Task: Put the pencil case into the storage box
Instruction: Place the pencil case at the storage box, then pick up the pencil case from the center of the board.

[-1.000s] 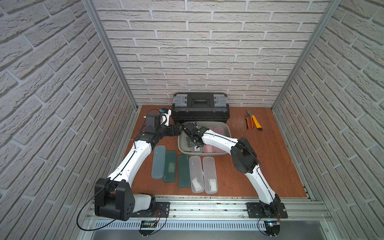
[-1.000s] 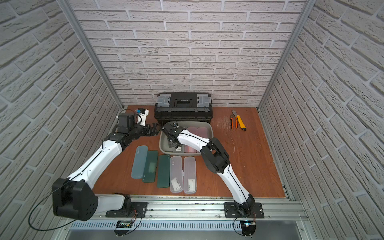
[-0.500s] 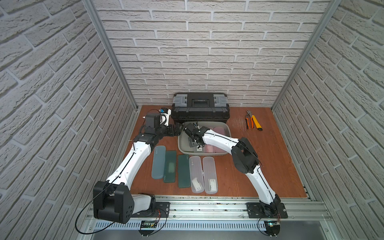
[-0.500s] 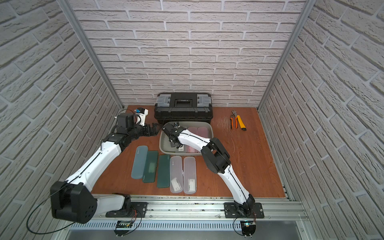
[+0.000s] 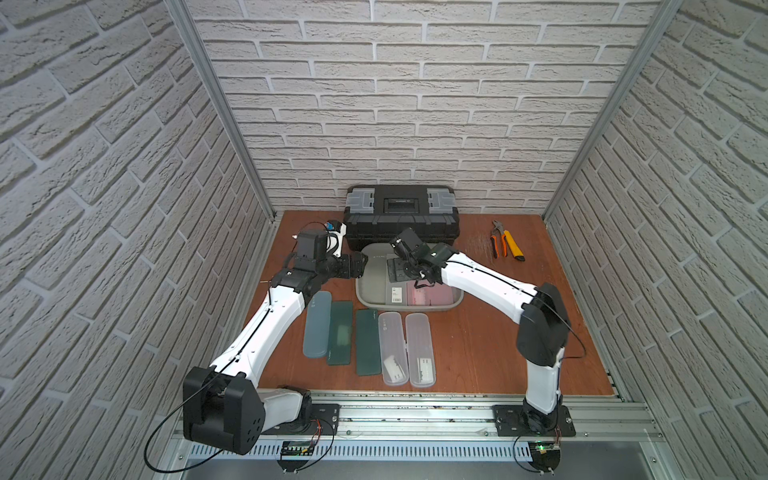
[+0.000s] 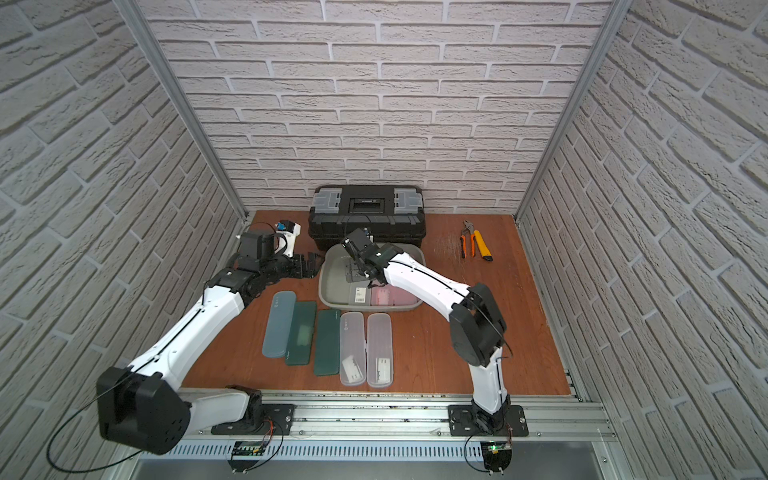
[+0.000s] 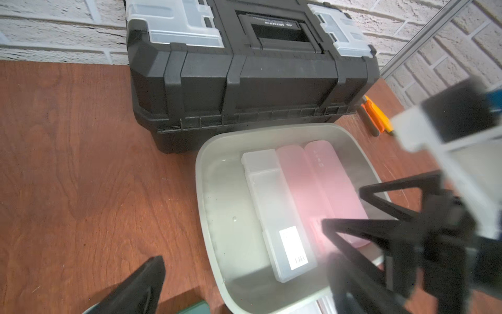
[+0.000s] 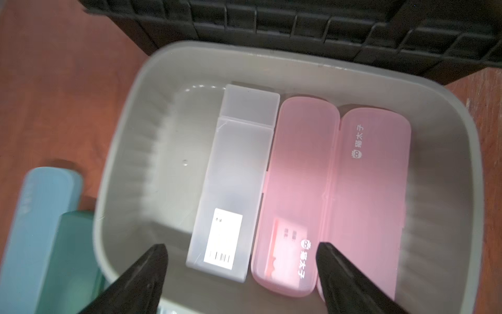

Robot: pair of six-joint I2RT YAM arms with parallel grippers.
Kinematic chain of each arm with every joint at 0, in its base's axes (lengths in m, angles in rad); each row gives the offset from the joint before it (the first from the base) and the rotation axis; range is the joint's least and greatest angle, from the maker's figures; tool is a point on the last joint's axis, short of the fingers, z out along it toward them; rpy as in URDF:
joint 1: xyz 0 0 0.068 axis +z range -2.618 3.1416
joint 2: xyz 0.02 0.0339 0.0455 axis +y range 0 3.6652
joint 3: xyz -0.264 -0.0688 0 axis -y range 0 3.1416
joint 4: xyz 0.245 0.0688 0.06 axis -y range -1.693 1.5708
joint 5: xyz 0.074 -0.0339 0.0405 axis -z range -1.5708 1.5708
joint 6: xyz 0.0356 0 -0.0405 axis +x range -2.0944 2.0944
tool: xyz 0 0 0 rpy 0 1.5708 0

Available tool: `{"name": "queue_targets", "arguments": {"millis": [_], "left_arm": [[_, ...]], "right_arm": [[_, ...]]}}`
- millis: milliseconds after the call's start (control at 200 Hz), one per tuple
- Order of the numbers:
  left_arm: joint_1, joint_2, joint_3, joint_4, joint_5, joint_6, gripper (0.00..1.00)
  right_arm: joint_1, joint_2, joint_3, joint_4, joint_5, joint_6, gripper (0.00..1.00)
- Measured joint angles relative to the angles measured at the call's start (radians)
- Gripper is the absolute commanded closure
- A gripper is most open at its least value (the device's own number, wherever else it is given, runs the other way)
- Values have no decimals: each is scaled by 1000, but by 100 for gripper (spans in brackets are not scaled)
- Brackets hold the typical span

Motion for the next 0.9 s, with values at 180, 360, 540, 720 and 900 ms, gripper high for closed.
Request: {"name": "queue_targets", "arguments": {"millis": [180,360,540,720,900], "left_arm": [[-100,-119,-106,-21,-88,-97,2],[-283,-198,-203,-50,-205,-219,2],[-438,-238,-286,-66,-331,-343,1],[-511,-239,-300,-92,-436,-424,2],[-516,-261,-300,-121,-538,-486,2]], "right_arm": [[0,-298,-338,82,-78,24,11],[14,-474,-702,140,-185,101,11],[75,-511,-864,150,-265,162,11],[135,-516,-897,187,-293,200,11],[182,-425,-852,204,-297,215,12]]}}
